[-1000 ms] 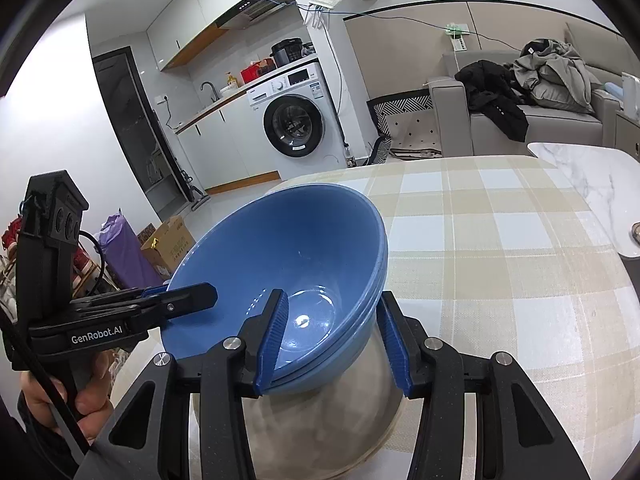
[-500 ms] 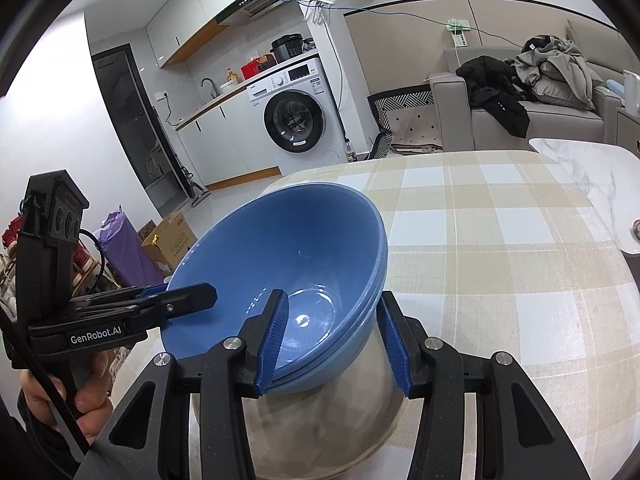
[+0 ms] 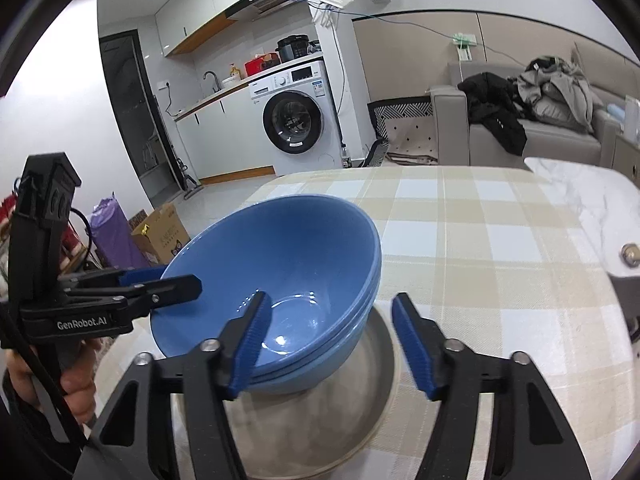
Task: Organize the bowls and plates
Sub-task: 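Lower the nested bowls onto the cream plates and open both grippers, then pull both grippers back from the bowl and plate stack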
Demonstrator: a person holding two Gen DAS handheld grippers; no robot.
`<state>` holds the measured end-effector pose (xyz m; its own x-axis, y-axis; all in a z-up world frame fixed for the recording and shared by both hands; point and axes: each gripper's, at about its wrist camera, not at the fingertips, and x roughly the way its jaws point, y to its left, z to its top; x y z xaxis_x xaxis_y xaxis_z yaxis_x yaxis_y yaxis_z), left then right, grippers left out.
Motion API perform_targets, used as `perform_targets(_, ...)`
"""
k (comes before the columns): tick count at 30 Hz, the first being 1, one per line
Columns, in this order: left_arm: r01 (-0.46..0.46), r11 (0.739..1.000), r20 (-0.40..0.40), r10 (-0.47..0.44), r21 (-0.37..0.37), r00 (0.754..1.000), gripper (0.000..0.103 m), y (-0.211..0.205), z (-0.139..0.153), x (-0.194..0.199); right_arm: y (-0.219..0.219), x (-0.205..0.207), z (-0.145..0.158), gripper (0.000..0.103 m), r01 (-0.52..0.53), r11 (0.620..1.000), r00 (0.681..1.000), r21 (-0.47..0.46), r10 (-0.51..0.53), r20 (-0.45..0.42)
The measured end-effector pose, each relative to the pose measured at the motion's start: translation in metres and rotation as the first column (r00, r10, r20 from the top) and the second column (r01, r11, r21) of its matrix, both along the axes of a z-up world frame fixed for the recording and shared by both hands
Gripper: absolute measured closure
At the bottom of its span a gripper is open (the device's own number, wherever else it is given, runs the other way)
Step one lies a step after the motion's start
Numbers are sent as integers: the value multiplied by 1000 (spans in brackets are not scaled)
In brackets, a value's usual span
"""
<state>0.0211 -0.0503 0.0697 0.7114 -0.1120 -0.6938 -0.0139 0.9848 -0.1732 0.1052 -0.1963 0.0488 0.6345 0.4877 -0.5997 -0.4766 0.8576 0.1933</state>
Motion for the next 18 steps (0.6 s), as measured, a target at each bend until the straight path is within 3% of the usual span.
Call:
perform_targets(1,1,1000,14,-1,4,1000,25,1,2,-2,-1,-1,2,25,-6,1000,1000,-3,6,14)
perform_targets(5,7,999,79,-10,40,997,15,4,11,-13,-8,-4,8,15,-16,1000,999,5,16,48)
perform_targets(6,5,999,95,-9,50,995,4,5,13,-16,-10,-5,10,11,-11,1000,998,0,11,61)
perform_targets(7,2,999,111,-8,53,994,1,8,15,-19,-12,-6,11,6,-3,1000,997,-4,3,71)
perform_targets(11,20,999,184,-28,42,983,1,16,21,-37,-22,-9,16,4,-5,1000,995,10,4,99)
perform_targets(18,38,998,230,-49,52,972,1,28,18,-60,-36,-21,18,1,-28,1000,985,13,25,170)
